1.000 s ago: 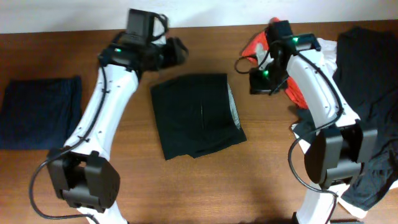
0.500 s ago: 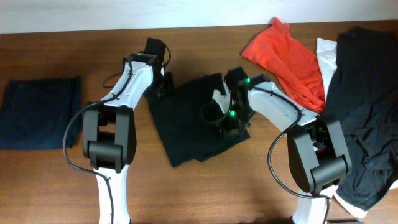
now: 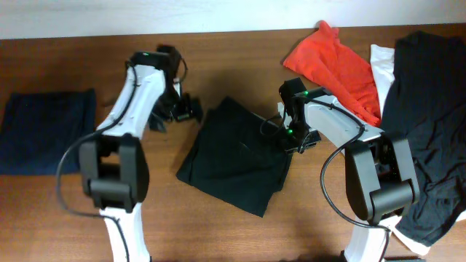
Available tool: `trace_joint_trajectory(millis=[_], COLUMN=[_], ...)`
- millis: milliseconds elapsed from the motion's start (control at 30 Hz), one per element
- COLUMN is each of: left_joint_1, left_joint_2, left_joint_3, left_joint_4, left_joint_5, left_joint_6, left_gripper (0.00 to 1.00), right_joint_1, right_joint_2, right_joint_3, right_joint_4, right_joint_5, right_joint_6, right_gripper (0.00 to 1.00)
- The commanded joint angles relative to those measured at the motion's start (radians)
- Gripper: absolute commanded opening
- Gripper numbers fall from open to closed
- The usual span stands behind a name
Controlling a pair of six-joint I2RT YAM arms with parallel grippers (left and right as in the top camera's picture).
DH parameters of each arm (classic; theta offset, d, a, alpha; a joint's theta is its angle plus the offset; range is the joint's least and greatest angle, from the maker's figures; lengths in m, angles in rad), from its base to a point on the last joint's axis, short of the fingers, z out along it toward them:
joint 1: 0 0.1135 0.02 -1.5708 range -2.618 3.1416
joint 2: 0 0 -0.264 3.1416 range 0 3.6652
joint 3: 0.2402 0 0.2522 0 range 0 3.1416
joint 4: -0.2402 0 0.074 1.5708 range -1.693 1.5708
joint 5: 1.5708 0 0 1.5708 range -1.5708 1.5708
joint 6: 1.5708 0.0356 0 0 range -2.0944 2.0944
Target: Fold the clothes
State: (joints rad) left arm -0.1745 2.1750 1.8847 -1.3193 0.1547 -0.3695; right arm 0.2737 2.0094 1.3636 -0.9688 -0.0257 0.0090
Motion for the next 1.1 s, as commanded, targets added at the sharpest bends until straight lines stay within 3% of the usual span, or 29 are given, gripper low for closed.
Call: trace_joint_trajectory(millis=[0,67,267,433,467,533,667,733,767,800,867,933,1067], left_joint_1=[0.008,0.007,0.006,0.006,0.006,0.0,-0.017,-0.016,-0.016,-0.016,-0.005,0.024,0.136], left_joint_2=[-0.053,-0.034,0.109,0.234,0.253,0.298,0.313,0.313,0.313,0.313,0.312,0.299,0.151], left_joint_3=[0.019,0.014,0.013,0.011,0.01,-0.01,-0.06,-0.06,-0.06,-0.06,-0.058,-0.042,-0.028], left_joint_4=[0.065,0.082,0.06,0.008,-0.01,-0.032,-0.019,-0.007,0.0,0.003,0.0,-0.039,-0.096], left_joint_5=[0.139,0.222,0.367,0.363,0.375,0.403,0.417,0.417,0.417,0.416,0.33,0.051,-0.217], left_joint_6=[0.159,0.279,0.414,0.481,0.508,0.53,0.559,0.559,0.559,0.559,0.54,0.395,0.233], left_gripper=[0.99,0.99,0.99,0.97,0.91,0.69,0.58,0.32,0.1,0.0,0.0,0.0,0.0], right_joint_1=[0.0,0.0,0.0,0.0,0.0,0.0,0.0,0.0,0.0,0.0,-0.006,-0.034,-0.123], right_joint_2=[-0.005,-0.005,-0.005,-0.005,-0.005,-0.005,-0.005,-0.005,-0.005,-0.006,-0.008,-0.018,-0.047], right_joint_3=[0.018,0.018,0.018,0.018,0.018,0.018,0.018,0.018,0.018,0.019,0.051,0.134,0.354], right_joint_4=[-0.009,-0.008,-0.02,-0.023,-0.022,-0.023,-0.023,-0.024,-0.028,-0.034,-0.077,-0.143,-0.29], right_joint_5=[0.012,0.012,0.016,0.02,0.02,0.039,0.039,0.039,0.039,0.039,0.038,0.041,0.041], right_joint_6=[0.01,0.01,0.01,0.01,0.01,0.01,0.01,0.011,0.011,0.011,0.012,0.031,0.03], right_gripper=[0.38,0.38,0.38,0.38,0.38,0.38,0.38,0.39,0.38,0.38,0.39,0.39,0.39])
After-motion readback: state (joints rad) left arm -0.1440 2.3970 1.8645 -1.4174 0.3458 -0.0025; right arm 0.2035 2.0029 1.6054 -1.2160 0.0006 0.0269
